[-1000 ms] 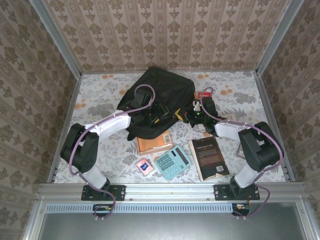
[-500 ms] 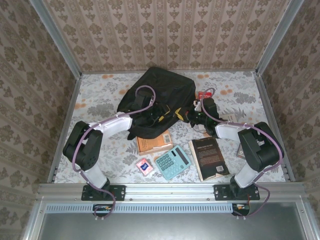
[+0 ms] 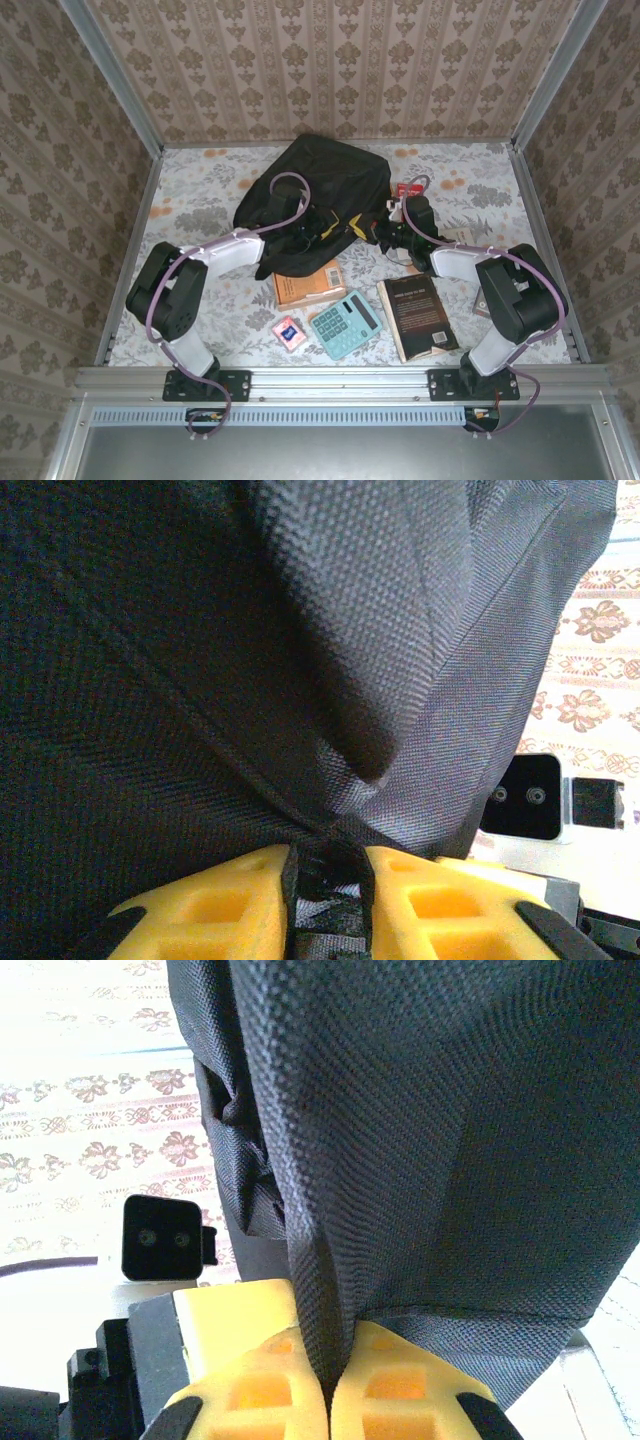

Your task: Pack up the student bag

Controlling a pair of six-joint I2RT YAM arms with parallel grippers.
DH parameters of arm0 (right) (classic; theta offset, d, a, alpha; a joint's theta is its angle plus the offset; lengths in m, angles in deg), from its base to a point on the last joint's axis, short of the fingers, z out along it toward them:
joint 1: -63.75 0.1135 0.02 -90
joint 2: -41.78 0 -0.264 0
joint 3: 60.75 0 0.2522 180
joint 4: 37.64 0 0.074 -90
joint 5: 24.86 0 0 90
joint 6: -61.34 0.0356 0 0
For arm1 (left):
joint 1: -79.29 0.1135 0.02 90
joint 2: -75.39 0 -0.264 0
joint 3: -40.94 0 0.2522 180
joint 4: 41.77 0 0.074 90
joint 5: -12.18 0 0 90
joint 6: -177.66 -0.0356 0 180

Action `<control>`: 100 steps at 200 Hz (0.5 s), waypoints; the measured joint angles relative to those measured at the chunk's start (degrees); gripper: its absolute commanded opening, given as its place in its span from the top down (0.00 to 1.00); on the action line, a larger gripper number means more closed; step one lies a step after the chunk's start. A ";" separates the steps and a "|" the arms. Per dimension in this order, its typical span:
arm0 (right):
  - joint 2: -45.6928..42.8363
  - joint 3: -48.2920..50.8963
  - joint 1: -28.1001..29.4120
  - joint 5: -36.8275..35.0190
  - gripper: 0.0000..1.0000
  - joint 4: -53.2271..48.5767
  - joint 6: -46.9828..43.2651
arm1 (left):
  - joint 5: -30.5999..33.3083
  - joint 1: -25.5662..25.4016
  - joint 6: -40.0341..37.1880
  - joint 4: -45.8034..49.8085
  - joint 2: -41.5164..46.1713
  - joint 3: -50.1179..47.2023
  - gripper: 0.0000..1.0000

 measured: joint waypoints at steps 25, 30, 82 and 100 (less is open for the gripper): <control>0.02 0.04 0.22 0.11 1.00 0.00 0.00 | -0.20 0.33 0.11 -1.11 0.02 -0.96 0.74; 0.02 0.04 0.26 0.11 1.00 0.00 0.00 | -0.22 0.44 0.11 -1.42 0.04 -1.16 0.74; 0.02 0.04 0.26 0.33 1.00 0.00 0.00 | -0.15 1.62 0.13 -3.19 1.55 -3.13 0.74; 0.02 0.04 0.26 0.33 1.00 0.00 0.00 | -0.15 1.92 0.15 -3.89 1.75 -3.69 0.75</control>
